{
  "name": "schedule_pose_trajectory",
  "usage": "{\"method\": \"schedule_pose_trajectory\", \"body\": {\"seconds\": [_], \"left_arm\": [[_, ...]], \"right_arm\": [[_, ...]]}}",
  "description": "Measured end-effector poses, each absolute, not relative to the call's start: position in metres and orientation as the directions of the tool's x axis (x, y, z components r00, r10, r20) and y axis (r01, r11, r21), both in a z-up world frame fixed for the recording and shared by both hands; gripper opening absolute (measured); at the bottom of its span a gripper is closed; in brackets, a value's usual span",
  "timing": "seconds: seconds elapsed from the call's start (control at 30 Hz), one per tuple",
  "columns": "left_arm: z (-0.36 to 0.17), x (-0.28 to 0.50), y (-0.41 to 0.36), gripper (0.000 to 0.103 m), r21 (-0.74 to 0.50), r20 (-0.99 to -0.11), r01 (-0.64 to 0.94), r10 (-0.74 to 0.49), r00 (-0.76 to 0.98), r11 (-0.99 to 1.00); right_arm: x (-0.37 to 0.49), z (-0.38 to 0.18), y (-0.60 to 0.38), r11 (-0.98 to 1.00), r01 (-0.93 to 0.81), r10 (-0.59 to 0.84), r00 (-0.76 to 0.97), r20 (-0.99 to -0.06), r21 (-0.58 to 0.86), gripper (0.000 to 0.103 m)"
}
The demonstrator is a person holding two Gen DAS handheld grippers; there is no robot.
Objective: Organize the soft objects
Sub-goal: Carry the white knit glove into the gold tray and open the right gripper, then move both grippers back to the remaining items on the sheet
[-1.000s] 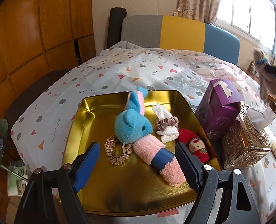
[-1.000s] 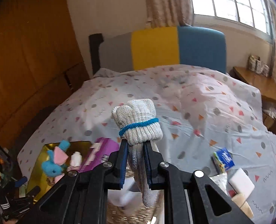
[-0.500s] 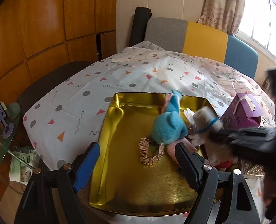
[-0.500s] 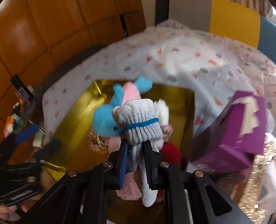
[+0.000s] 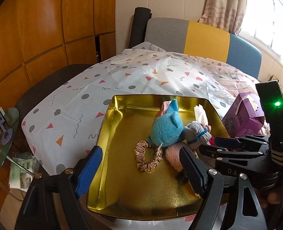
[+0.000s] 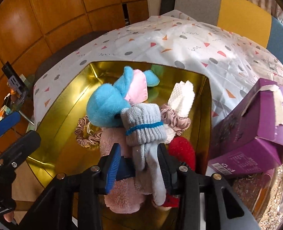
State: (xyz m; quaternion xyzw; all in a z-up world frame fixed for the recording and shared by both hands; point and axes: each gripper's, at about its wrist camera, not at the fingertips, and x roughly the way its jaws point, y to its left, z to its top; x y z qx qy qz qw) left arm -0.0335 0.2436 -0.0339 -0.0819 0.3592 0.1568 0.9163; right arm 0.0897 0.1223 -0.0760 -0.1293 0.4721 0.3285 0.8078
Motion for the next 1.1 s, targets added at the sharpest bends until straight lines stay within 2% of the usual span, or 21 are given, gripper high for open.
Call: {"method": "schedule_pose_trajectory", "body": {"seconds": [0.47,0.77,1.1], "left_arm": [[-0.027,-0.037,0.231,0.083,-0.017,-0.668,-0.318,0.226,0.709,0.948],[-0.017,-0.040,0.219,0.083,0.001,-0.646,-0.287,0.220,0.731,0.958],[-0.004,-0.037,0.198,0.083,0.025,-0.624,-0.231,0.195,0.756,0.973]], "right_arm": [[0.075,-0.031,0.089,0.791,-0.608,0.433,0.481,-0.763,0.066,0.040],[0.067,0.013,0.033,0.836,-0.546,0.439,0.609,-0.661,0.052,0.040],[0.079,0.046,-0.085,0.949,-0.313,0.271,0.755,-0.596,0.036,0.040]]}}
